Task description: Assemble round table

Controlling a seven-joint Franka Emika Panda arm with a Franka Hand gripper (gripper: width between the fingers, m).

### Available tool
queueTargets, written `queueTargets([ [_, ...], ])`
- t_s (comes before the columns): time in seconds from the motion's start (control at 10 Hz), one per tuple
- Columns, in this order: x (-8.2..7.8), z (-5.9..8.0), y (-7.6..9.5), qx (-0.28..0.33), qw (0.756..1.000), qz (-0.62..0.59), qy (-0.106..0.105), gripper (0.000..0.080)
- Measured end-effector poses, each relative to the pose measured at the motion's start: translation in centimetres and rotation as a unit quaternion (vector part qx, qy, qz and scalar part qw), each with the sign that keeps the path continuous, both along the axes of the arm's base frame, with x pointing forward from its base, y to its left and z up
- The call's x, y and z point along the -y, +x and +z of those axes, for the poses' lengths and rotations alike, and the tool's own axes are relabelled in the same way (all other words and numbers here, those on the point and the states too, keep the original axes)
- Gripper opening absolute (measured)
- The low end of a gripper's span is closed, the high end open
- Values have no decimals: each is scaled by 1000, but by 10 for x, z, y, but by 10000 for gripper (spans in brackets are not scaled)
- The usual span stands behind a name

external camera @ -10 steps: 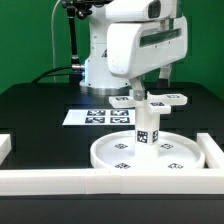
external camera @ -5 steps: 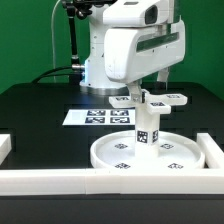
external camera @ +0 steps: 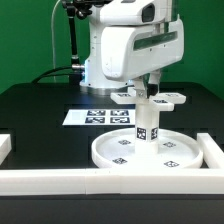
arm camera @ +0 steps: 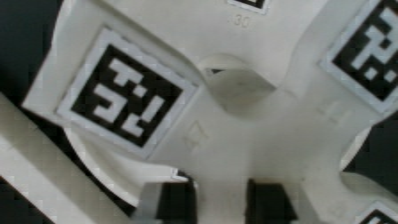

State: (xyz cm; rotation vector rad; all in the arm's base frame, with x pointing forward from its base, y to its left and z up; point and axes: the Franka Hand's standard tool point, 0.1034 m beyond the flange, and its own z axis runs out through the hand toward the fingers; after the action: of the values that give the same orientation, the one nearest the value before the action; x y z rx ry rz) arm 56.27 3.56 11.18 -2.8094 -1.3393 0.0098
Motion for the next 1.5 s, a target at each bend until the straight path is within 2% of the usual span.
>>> queueTargets([
  [0.1, 0, 0, 0, 0, 1000, -4, 0, 69],
  [0.3, 1, 0, 0, 0, 1000, -19, 0, 5],
  [0.7, 1, 0, 0, -1, 999, -37, -1, 1],
  [0.8, 1, 1, -3, -14, 1000, 3, -4, 90],
  [1.0, -1, 4, -4, -27, 999, 16, -8, 396],
  [1.1, 0, 3, -5, -28, 999, 15, -8, 396],
  [1.2, 0, 3, -5, -28, 999, 15, -8, 569],
  [1.3, 1, 3, -6, -29, 999, 15, -8, 569],
  [1.4, 1, 3, -6, -29, 999, 30, -7, 634],
  [1.5, -1, 4, -8, -31, 997, 75, -4, 634],
])
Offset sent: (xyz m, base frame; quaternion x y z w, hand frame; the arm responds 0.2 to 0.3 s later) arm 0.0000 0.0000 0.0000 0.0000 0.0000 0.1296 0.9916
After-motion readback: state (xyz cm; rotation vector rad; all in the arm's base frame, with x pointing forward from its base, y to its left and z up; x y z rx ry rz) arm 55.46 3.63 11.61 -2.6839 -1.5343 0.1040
